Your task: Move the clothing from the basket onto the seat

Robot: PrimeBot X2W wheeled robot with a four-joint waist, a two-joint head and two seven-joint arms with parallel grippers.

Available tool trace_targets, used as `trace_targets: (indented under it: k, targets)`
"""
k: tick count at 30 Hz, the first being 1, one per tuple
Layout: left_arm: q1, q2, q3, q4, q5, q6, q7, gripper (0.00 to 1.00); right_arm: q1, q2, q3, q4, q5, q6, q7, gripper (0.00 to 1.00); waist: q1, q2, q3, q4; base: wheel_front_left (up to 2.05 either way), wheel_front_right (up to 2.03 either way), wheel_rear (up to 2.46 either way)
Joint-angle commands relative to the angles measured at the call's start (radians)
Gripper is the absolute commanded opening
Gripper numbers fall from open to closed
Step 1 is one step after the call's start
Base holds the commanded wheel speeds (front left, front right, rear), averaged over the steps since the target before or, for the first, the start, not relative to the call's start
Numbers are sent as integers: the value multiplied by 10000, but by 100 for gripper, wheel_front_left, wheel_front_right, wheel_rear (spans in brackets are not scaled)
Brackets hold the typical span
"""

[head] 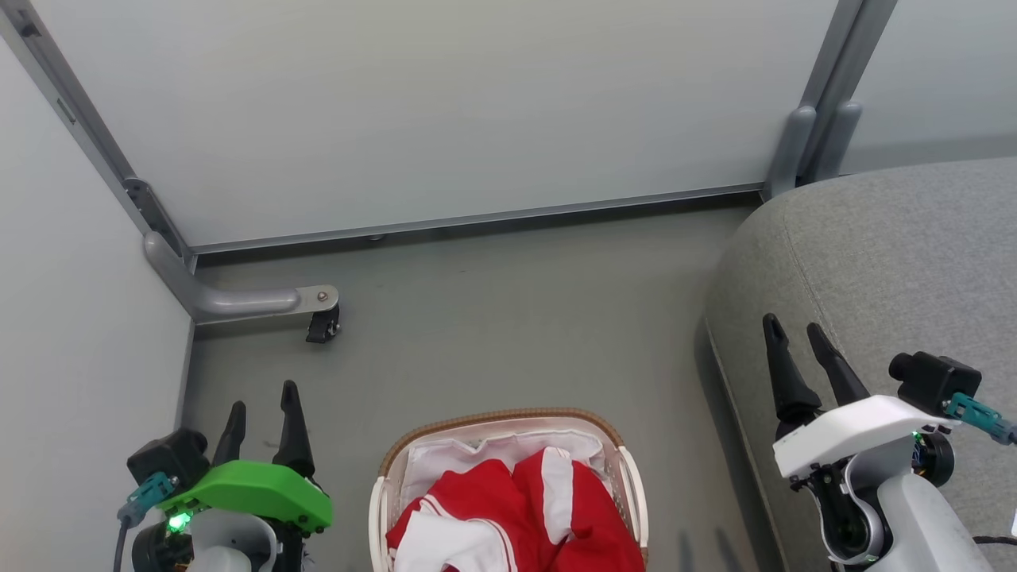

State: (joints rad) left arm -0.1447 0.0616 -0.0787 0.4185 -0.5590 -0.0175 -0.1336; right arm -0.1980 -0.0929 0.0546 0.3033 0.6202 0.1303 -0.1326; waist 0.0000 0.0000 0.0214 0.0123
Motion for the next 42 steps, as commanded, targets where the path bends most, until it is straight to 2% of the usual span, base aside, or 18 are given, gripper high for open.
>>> trace_targets:
  k: [1,16,27,42]
  targets:
    - [-302,104,-52,-52,283,47,-91,100,-269,-90,54,-28,-317,5,-103,100,0,0,4,-4,0,0,0]
    - [-29,-11,72,44,1528,202,-465,100,-88,-47,-4,248,-1781,4,-483,100,0,0,8,-3,0,0,0]
    - [263,-103,289,-116,2279,76,-723,100,159,34,-158,441,-2789,5,-733,100,0,0,-64,-10,0,0,0]
    - [461,-105,43,227,2523,-26,-1019,100,189,145,-178,777,-3951,5,-1025,100,0,0,-30,-53,0,0,0]
